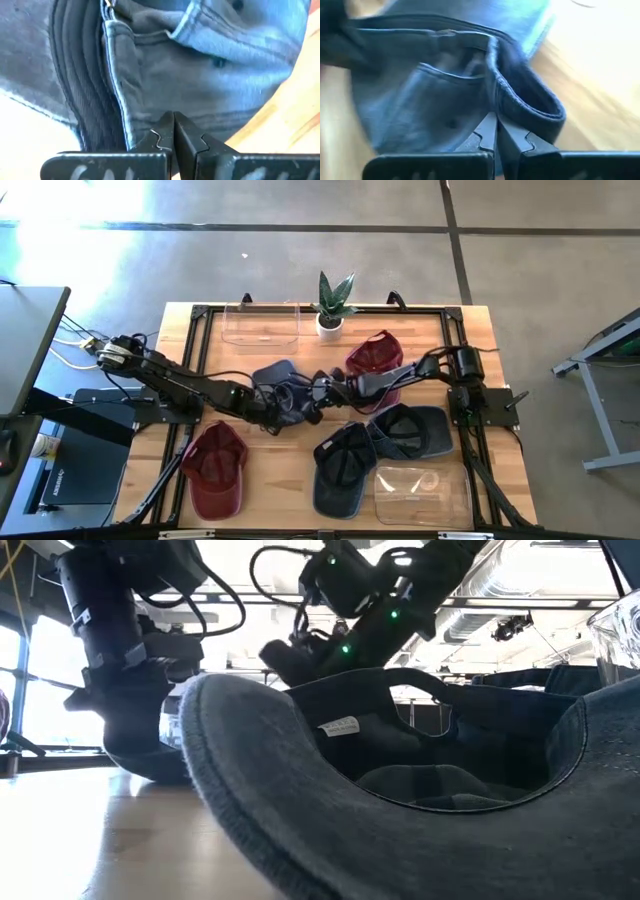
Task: Pick & Place hat
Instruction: Put the left blue cap into the top transparent bin
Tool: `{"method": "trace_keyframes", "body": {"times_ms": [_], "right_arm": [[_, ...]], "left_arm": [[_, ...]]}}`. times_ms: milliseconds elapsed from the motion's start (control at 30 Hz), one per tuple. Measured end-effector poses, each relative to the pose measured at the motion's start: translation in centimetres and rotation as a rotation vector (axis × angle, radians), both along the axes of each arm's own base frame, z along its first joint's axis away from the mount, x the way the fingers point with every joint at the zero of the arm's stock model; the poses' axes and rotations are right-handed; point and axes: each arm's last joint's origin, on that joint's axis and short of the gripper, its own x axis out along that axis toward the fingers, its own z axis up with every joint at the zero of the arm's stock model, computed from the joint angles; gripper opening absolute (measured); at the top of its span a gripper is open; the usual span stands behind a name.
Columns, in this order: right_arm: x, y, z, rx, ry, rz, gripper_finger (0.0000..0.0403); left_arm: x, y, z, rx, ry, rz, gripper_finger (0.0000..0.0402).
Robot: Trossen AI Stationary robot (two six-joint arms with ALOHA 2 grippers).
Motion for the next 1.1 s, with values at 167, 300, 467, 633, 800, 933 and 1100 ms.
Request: {"method": "trace_keyframes", "body": {"times_ms": [167,300,467,633,800,933,1100], "right_arm": [[-1.3,-1.6,-1.0,0.014,0.147,-0.123,0.0004],[-1.7,-2.0,-0.7,0.040,0.174,-0.135,0.0002],[-2.0,-1.4,2.1,0.061,0.115,-0.059,0.0006],[-2.4,-1.0,4.3,0.099,0.080,0.153,0.0004],[-2.0,-0.2,4.2,0.079,0.064,0.488,0.0020],[-1.5,0.3,3.4,-0.073,0.065,0.576,0.0043],[-0.4,-1.1,1.1,-0.025,0.044,0.477,0.0008]], "left_arm": [[-0.3,0.0,-0.1,-0.023,0.041,-0.035,0.0001],[-0.8,0.1,1.7,-0.025,-0.011,-0.054,0.0000],[-0.3,0.0,6.5,0.021,-0.195,-0.177,0.0000],[0.0,0.0,8.1,0.092,-0.287,-0.279,0.0000],[1.2,0.2,6.5,0.128,-0.290,-0.231,0.0000],[2.8,1.0,4.0,0.132,-0.240,-0.158,0.0000],[4.3,2.1,1.3,0.107,-0.178,-0.118,0.0000]]}}
